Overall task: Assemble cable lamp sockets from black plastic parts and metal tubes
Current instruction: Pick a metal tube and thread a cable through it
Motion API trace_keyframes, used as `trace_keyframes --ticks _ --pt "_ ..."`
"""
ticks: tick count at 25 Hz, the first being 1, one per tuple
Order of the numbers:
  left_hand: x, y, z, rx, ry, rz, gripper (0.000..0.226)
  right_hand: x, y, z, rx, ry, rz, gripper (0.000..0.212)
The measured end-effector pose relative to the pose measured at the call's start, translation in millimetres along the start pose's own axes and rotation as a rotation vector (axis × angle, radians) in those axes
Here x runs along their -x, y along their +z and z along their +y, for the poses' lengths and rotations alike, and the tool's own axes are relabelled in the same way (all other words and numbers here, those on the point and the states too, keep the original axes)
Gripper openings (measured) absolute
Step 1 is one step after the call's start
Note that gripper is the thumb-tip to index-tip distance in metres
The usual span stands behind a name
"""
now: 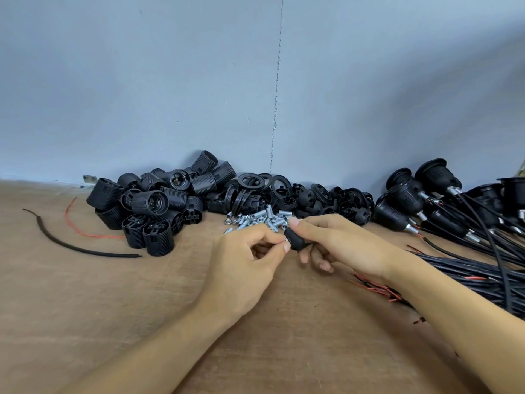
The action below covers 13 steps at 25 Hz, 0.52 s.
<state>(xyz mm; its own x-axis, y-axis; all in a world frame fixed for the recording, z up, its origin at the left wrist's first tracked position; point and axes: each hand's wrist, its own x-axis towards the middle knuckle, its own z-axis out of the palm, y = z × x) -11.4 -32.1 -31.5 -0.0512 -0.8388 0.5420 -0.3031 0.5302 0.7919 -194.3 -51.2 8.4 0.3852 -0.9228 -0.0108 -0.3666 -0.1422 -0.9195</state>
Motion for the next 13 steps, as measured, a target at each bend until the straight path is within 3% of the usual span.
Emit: trace_keyframes --ticks 6,9,13 --pt "-2.1 -0.6 -1.2 0.034 -0.072 0.022 0.019 -0.6 -1.9 0.9 -0.043 0.026 0.004 0.037" --pt "-3.8 -1.6 0.7 0.031 -0.168 -0.058 0.007 -0.5 -4.3 2.5 -0.050 -0.029 0.005 0.031" --pt "-4.1 -1.3 1.4 -0.086 -0.149 -0.231 0.031 1.8 -10.2 1.0 -0.088 -0.026 -0.059 0.028"
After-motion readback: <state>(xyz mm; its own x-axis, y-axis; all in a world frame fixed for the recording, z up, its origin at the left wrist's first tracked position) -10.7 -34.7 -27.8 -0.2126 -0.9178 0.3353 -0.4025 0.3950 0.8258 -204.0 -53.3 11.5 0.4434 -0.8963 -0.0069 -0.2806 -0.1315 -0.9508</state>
